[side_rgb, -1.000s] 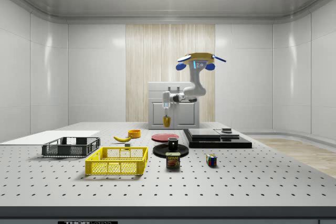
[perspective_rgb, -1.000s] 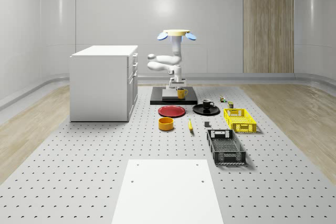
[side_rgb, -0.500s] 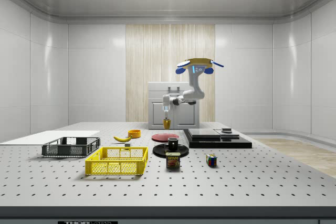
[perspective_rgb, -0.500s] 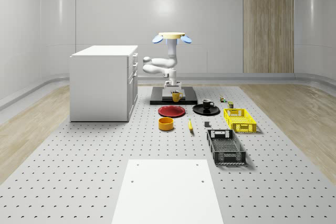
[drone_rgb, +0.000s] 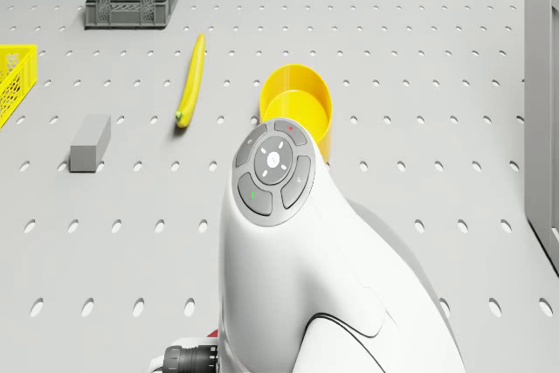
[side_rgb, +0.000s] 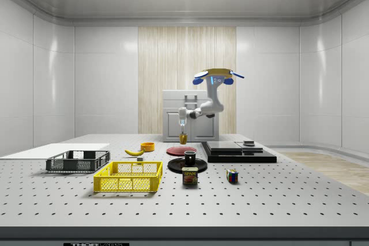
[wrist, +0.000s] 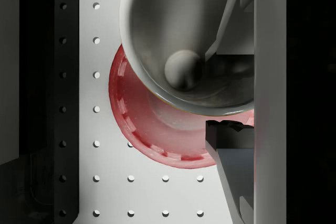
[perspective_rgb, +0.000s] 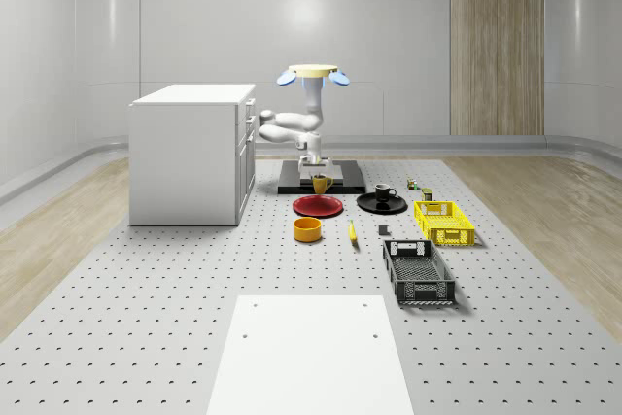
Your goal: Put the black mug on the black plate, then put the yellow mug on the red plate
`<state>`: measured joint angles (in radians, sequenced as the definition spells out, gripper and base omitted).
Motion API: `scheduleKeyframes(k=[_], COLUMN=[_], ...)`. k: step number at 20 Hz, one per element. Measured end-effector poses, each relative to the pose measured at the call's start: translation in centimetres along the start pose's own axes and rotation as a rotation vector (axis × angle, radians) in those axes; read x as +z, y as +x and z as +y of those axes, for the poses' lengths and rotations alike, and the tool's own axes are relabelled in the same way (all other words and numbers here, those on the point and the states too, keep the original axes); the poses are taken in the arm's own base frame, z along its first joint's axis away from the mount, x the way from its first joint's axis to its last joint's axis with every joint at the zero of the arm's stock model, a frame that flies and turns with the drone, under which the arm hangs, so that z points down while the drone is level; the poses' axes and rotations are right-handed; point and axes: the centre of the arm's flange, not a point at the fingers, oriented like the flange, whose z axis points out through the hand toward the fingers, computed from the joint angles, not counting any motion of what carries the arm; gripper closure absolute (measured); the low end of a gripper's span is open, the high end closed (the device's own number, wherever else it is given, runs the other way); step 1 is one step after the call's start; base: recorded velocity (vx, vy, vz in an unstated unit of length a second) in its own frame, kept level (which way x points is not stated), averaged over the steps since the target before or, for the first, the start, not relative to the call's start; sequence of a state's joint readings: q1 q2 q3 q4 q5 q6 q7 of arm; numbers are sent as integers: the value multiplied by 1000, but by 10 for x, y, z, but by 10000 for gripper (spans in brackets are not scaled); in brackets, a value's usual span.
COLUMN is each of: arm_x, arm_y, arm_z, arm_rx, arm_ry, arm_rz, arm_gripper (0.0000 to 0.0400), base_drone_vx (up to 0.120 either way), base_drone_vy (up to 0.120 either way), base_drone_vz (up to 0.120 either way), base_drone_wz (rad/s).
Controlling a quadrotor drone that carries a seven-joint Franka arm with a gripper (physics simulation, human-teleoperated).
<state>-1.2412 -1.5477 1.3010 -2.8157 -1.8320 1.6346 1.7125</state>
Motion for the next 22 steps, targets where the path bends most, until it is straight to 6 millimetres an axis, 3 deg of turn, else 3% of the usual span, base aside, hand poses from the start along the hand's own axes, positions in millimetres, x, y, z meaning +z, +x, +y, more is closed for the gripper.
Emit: scheduleKeyframes(k=[16,17,19,22], arm_x=[56,59,62,58], arm_y=[0,0,0,0], arm_z=[0,0,0,0], arm_rx=[0,0,0,0], arm_ry=[0,0,0,0], arm_rz=[0,0,0,0], arm_gripper=[290,226,137,65], base_drone_vx=[0,0,0,0], base_drone_vy=[0,0,0,0], base_drone_vz=[0,0,0,0], base_drone_wz=[0,0,0,0])
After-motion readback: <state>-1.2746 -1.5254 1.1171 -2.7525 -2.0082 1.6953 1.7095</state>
